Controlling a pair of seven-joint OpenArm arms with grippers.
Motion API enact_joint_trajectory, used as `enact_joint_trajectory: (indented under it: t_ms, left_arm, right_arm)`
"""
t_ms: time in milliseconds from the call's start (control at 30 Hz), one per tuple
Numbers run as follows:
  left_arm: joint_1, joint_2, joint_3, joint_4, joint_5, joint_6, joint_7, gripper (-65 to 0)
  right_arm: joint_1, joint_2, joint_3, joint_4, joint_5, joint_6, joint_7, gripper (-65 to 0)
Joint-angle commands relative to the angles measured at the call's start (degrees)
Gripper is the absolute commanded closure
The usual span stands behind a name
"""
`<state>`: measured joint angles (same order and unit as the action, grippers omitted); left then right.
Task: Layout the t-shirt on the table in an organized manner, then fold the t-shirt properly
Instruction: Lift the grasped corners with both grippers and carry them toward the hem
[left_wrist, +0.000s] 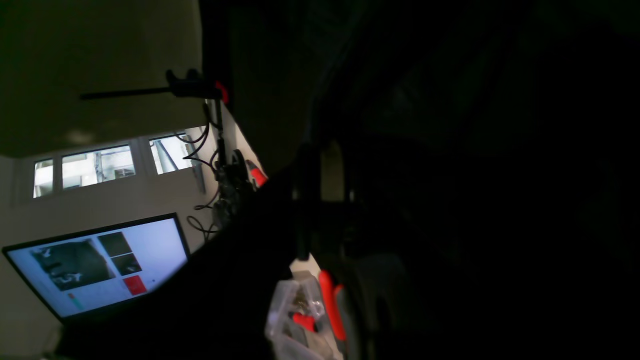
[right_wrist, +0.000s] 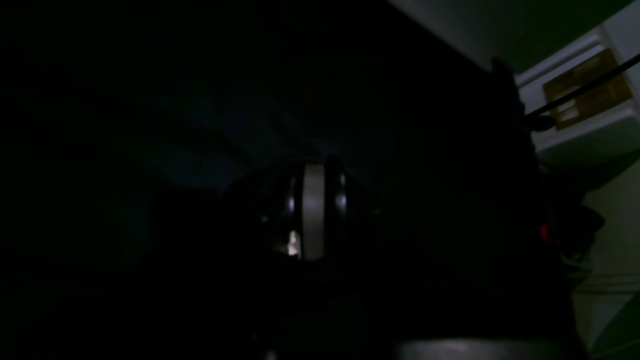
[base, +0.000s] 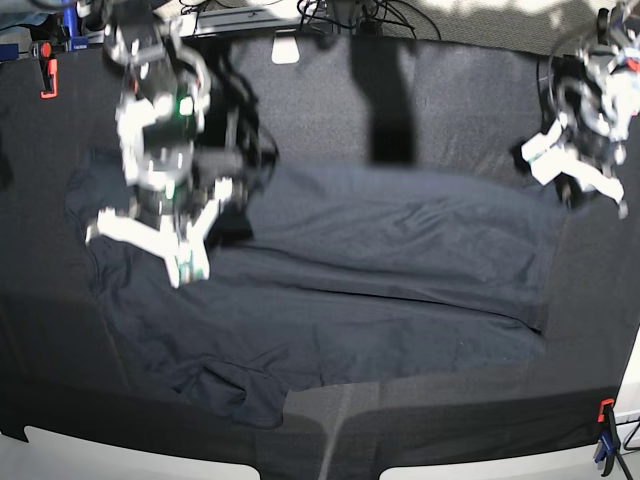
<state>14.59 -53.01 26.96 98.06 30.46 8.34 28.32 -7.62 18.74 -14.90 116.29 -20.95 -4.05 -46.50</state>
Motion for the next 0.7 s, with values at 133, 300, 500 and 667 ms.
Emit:
enact_joint_trajectory:
  t_ms: [133,300,500,667]
  left_arm:
    - [-4.0,-1.0,-0.6,0.6,-5.7,1.6,-6.3,0.0]
    - [-8.0,1.9,-0.6,0.0,-13.6,1.3,-9.4,0.0]
    - [-11.7,7.1,-0.6,-2.3,-18.8,1.3,-9.9,0.0]
    - [-15.8,10.4,-0.6,-9.6,-18.9,1.3,-10.4,0.0]
  right_arm:
    - [4.7,0.3,0.3,1.0,-0.8,0.2,1.3,0.0]
    - [7.8,0.2,0.3,-1.2,1.4,0.2,1.8,0.0]
    - [13.9,-0.8,0.3,-12.5,4.8,0.3,4.8,0.0]
    - [20.1,-1.3,0.3,-20.9,6.6,2.4,6.7,0.0]
